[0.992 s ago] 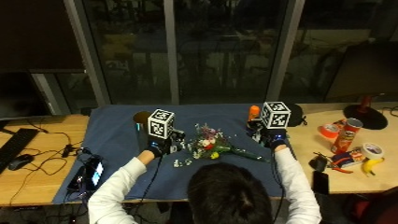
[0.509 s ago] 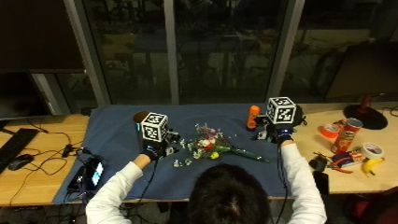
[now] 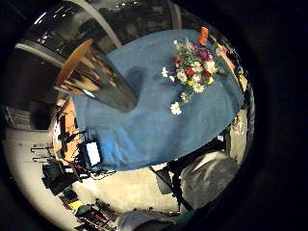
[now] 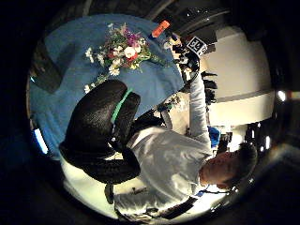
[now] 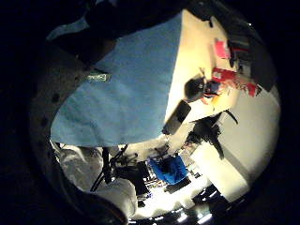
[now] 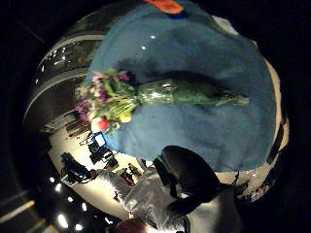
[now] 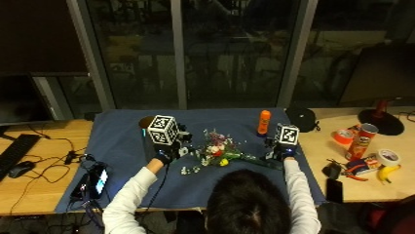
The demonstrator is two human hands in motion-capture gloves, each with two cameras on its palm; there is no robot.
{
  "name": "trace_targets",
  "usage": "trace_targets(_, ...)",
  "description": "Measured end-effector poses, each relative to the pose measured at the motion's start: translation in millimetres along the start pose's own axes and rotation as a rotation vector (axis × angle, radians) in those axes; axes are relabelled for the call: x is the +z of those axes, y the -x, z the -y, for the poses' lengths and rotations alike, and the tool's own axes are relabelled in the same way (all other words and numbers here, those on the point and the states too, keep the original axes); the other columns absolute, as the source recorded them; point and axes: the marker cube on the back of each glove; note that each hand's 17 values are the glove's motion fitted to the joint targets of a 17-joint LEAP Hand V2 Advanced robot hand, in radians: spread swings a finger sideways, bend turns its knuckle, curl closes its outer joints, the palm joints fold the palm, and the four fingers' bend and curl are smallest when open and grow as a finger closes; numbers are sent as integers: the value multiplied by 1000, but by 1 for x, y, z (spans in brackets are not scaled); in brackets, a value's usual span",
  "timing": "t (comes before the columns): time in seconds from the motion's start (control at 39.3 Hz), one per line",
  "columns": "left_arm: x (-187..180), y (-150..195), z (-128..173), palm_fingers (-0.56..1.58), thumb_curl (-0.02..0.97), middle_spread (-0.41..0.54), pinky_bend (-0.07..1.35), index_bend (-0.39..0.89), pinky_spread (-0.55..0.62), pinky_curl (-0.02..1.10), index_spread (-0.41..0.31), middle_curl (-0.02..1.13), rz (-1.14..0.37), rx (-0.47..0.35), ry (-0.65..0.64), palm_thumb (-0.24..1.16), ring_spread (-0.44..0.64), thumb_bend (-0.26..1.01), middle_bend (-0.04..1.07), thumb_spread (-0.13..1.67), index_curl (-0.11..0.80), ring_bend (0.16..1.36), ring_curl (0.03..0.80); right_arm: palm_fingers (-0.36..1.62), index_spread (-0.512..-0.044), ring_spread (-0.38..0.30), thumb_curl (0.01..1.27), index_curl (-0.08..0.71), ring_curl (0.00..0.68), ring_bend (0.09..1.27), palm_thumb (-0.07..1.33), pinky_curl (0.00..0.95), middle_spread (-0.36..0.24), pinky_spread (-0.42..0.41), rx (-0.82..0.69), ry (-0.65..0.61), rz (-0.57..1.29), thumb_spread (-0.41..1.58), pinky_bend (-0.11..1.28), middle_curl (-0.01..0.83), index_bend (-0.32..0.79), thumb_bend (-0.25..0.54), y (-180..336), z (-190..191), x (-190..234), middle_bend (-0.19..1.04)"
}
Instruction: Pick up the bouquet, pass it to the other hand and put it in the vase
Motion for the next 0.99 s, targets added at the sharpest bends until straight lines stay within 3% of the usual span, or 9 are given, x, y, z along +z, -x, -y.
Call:
trace_targets(0.1,14,7,2,-29,253,369,444,117,429,334,130,284,38,-23,41,300,426,-20,195,1163,192,600,275,320,-359,-27,295,162,303,492,487,358,-84,259,-17,22,16,943,661,334,104,9,-3,15,27,207)
trace_targets(0.28,29,12,-6,-57,262,386,467,88,432,341,145,292,91,-59,138,296,444,-19,198,1159,173,618,277,416,-350,-42,331,175,311,518,564,345,-89,266,26,-28,36,976,625,347,125,1,-7,26,52,221)
trace_targets(0.43,32,12,-6,-60,267,400,473,94,438,343,156,299,89,-63,136,294,457,-19,197,1158,163,622,277,472,-341,-57,359,187,319,521,628,341,-90,265,-13,-65,14,990,601,359,115,4,2,32,69,234)
trace_targets(0.61,31,12,-4,-51,273,404,469,107,440,341,151,307,87,-76,138,293,463,-19,203,1157,162,618,274,452,-335,-61,404,202,324,475,726,340,-86,266,-21,-17,-57,1017,569,373,119,19,13,21,80,256)
trace_targets(0.74,28,7,-6,-41,276,392,460,98,441,339,157,319,67,-73,137,292,467,-19,232,1157,157,612,270,540,-339,-90,418,225,333,489,796,327,-94,260,-18,-71,-143,1030,522,372,167,28,13,19,79,235)
trace_targets(0.81,26,3,-9,-32,277,379,453,93,441,337,159,327,70,-66,146,292,464,-19,252,1157,153,618,271,836,-314,-138,409,277,318,476,831,292,-111,176,-68,-92,-164,1045,424,389,299,31,17,17,75,284)
trace_targets(0.89,25,1,-14,-32,278,367,451,90,441,336,161,336,75,-57,162,293,463,-18,271,1158,147,620,271,940,-297,-158,418,320,310,416,921,287,-125,93,-113,-104,-153,1082,386,400,380,75,20,14,69,277)
trace_targets(0.97,26,6,-20,-26,278,354,456,88,436,338,162,341,65,-61,206,298,460,-17,281,1157,143,627,272,1017,-283,-166,420,345,320,376,975,303,-136,20,-93,-204,-161,1119,404,414,362,101,17,10,59,290)
trace_targets(0.99,26,11,-20,-21,278,345,455,81,437,336,162,345,54,-67,230,300,457,-16,291,1159,140,634,274,1131,-275,-188,421,335,352,471,991,292,-152,-1,-93,-313,-158,1136,359,428,296,110,17,13,54,336)
